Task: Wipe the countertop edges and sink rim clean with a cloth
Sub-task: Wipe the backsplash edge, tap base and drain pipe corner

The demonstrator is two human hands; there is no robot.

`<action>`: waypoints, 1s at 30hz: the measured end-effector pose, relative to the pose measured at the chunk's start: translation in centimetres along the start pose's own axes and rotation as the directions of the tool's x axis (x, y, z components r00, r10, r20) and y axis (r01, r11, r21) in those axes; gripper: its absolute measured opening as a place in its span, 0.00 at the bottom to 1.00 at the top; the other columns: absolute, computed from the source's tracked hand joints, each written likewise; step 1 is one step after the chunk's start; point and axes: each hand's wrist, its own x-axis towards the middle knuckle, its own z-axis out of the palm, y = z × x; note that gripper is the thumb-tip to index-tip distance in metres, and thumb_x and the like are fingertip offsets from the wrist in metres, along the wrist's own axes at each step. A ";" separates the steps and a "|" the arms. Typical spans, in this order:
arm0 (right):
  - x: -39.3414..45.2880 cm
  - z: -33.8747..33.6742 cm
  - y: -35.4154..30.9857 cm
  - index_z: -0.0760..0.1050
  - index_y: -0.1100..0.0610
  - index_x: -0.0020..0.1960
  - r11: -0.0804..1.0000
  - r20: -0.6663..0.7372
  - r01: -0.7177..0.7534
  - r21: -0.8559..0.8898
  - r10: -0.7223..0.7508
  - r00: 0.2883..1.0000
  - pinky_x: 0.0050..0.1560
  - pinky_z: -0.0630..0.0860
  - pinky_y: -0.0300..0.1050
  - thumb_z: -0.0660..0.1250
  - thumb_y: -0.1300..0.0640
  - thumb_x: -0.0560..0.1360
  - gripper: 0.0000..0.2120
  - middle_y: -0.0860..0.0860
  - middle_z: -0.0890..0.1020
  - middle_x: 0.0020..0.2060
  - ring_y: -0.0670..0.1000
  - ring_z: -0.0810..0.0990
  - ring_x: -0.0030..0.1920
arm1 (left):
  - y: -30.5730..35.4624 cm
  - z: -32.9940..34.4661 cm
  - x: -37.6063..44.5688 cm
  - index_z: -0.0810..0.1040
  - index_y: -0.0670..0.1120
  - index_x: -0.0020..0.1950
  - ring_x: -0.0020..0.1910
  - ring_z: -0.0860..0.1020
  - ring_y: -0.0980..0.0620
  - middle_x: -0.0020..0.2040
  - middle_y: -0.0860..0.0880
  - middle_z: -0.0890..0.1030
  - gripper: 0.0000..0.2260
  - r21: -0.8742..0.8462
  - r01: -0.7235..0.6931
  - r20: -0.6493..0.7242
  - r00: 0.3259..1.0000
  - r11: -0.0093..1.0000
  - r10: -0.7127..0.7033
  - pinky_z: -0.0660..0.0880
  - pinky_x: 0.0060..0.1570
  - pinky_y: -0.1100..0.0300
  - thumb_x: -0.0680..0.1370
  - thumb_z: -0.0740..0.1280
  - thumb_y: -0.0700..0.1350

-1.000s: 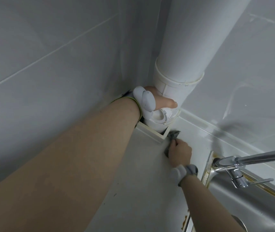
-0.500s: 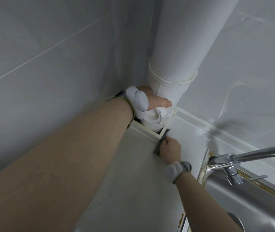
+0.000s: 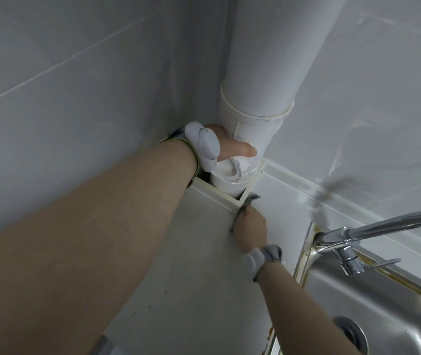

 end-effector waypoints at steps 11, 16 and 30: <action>-4.3 1.8 -5.7 0.67 0.63 0.70 0.856 -0.086 0.421 -0.301 -0.464 0.882 0.29 0.72 0.46 0.66 0.65 0.68 0.31 0.61 0.75 0.52 0.60 0.78 0.41 | 0.1 -0.2 0.0 0.74 0.49 0.62 0.53 0.77 0.46 0.54 0.50 0.77 0.23 0.000 -0.024 0.012 1.000 1.000 0.024 0.72 0.55 0.57 0.74 0.68 0.62; -0.6 1.3 -12.7 0.57 0.67 0.73 0.711 0.211 0.423 -0.562 -0.371 0.904 0.45 0.77 0.52 0.55 0.61 0.78 0.25 0.65 0.67 0.64 0.63 0.75 0.57 | 0.5 -0.2 0.0 0.69 0.52 0.54 0.43 0.72 0.52 0.39 0.58 0.72 0.16 0.001 -0.014 0.002 1.000 1.000 0.014 0.66 0.47 0.61 0.76 0.66 0.61; -0.9 -4.1 -3.5 0.80 0.60 0.44 0.525 0.236 0.483 -0.701 -0.469 0.851 0.23 0.65 0.41 0.73 0.61 0.59 0.13 0.55 0.79 0.36 0.57 0.77 0.24 | 0.2 -0.2 -0.1 0.74 0.49 0.65 0.58 0.77 0.47 0.58 0.52 0.78 0.26 -0.011 0.016 0.000 1.000 1.000 -0.016 0.73 0.58 0.57 0.73 0.69 0.62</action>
